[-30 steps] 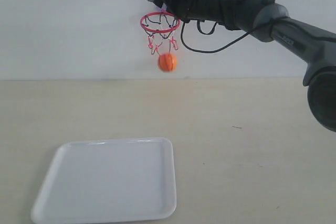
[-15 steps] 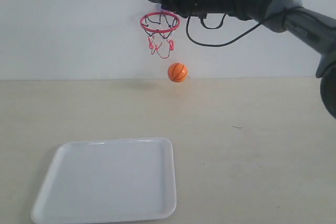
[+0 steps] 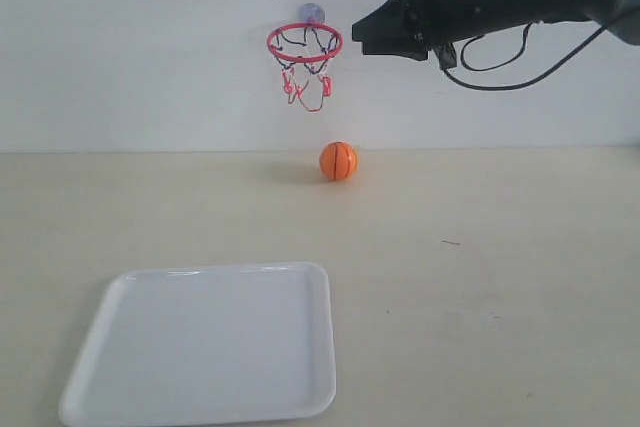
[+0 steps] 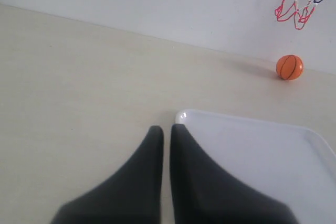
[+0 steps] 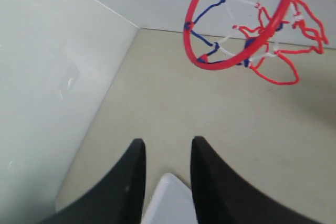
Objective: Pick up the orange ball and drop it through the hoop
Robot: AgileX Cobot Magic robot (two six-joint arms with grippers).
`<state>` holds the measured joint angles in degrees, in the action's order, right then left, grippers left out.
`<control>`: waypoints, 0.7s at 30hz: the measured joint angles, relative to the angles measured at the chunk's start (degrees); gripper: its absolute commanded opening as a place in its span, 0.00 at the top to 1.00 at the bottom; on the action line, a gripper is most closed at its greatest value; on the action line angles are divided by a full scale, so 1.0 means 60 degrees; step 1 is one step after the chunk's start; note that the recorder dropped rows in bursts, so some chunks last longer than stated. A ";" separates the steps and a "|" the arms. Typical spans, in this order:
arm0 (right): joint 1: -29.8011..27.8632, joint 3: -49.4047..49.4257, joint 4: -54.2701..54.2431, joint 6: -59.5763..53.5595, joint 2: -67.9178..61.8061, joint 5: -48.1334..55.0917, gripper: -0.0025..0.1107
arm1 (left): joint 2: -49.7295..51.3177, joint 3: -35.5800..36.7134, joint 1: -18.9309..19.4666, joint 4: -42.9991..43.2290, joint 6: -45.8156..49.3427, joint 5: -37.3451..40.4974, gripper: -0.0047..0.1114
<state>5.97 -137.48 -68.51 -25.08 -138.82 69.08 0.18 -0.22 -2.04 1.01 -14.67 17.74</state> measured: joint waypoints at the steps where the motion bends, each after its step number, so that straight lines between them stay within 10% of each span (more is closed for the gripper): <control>1: -0.0033 0.0000 0.0092 0.0177 0.0022 0.0020 0.73 | 0.0000 0.0000 0.0000 0.0000 0.0000 0.0000 0.92; 21: -0.0123 0.1472 0.2929 0.1378 0.2505 0.0094 0.73 | 0.0000 0.0000 0.0000 0.0000 0.0000 0.0000 0.92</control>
<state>5.24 -128.65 -50.94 -16.82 -123.79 69.64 0.18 -0.22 -2.04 1.01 -14.67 17.74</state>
